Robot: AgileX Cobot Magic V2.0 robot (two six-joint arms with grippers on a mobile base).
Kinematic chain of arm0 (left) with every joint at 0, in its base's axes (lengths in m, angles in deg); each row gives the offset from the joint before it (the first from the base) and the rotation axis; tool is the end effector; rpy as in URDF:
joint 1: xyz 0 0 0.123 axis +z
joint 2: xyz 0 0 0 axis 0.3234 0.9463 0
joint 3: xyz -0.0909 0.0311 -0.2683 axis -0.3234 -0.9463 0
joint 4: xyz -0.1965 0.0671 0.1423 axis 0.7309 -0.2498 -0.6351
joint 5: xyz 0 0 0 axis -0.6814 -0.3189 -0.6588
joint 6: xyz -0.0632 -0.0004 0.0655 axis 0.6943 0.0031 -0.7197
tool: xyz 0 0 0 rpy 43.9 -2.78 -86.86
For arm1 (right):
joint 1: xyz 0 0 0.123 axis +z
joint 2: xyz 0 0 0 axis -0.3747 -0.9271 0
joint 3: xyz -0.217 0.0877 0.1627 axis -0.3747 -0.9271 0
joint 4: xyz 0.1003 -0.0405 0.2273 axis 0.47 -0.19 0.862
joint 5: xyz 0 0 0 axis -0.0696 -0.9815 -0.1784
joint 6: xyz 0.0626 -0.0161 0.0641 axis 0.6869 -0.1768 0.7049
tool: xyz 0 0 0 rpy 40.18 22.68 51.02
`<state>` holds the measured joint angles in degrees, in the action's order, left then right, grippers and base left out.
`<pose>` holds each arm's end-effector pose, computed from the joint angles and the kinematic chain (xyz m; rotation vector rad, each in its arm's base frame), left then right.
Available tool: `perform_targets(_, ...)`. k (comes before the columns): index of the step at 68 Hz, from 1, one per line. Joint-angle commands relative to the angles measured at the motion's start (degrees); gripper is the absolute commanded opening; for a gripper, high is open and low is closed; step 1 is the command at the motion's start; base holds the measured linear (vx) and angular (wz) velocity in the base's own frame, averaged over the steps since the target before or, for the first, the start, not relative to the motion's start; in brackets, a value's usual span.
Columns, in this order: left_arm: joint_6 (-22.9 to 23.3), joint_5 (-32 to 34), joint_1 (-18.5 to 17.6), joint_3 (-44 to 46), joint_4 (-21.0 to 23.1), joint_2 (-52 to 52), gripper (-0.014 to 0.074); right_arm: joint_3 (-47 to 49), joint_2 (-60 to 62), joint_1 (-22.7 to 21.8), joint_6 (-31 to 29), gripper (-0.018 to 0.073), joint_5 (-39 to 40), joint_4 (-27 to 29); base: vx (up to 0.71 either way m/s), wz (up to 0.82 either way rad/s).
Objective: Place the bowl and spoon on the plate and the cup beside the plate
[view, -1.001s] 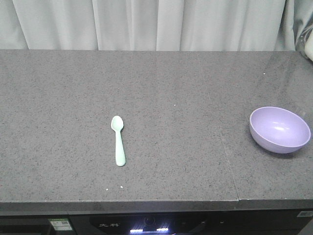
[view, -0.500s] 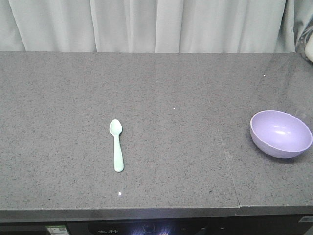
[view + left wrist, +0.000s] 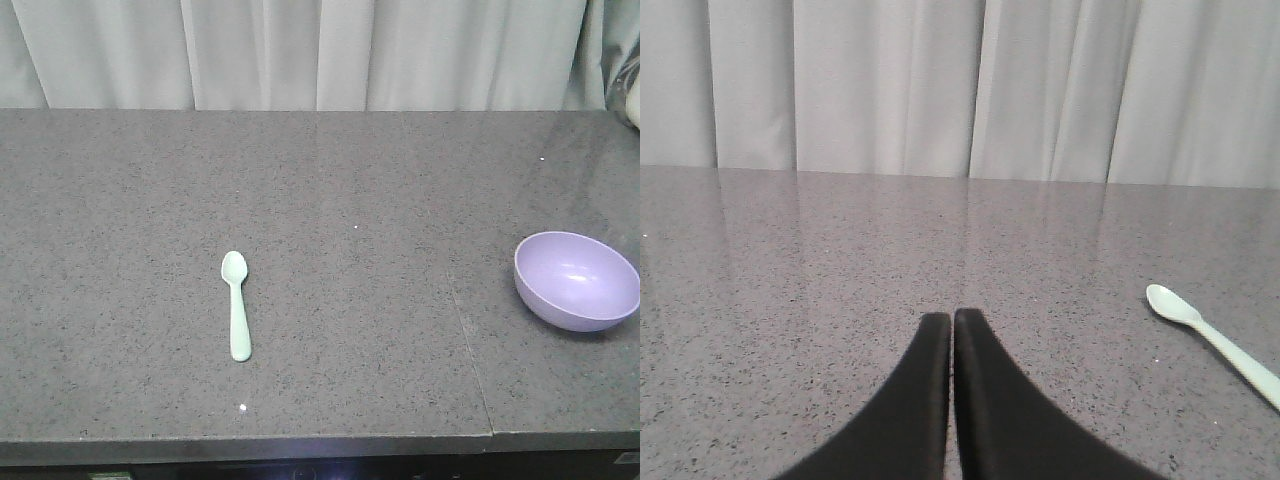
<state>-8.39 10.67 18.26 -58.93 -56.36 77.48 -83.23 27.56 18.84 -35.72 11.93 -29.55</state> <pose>0.0568 -0.0010 0.1976 -0.1020 1.5799 -0.1223 0.0568 -0.0040 0.1984 0.0213 1.5636 -0.0805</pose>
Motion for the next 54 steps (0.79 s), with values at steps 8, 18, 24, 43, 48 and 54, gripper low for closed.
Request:
perform_targets(8, 0.47, 4.0, 0.02, -1.73, 0.07, -0.99, -0.0006, -0.82, 0.66, -0.4, -0.08, -0.0005, 3.97, -0.4, 0.02, 0.0)
perform_targets(18, 0.47, 4.0, 0.02, -1.73, 0.07, -0.99, -0.0006, -0.82, 0.66, -0.4, -0.08, -0.0005, 3.97, -0.4, 0.02, 0.0)
perform_targets(24, 0.47, 4.0, 0.02, -1.73, 0.07, -0.99, -0.0006, -0.82, 0.66, -0.4, -0.08, -0.0005, 3.97, -0.4, 0.01, 0.0)
perform_targets(43, 0.47, 4.0, 0.02, -1.73, 0.07, -0.99, -0.0006, -0.82, 0.66, -0.4, -0.08, -0.0005, 3.97, -0.4, 0.0, 0.0)
perform_targets(48, 0.47, 4.0, 0.02, -1.73, 0.07, -0.99, -0.0006, -0.82, 0.66, -0.4, -0.08, -0.0005, 3.97, -0.4, 0.0, 0.0)
perform_targets(54, 0.47, 4.0, 0.02, -1.73, 0.07, -0.99, -0.0006, -0.82, 0.66, -0.4, -0.08, -0.0005, 3.97, -0.4, 0.0, 0.0)
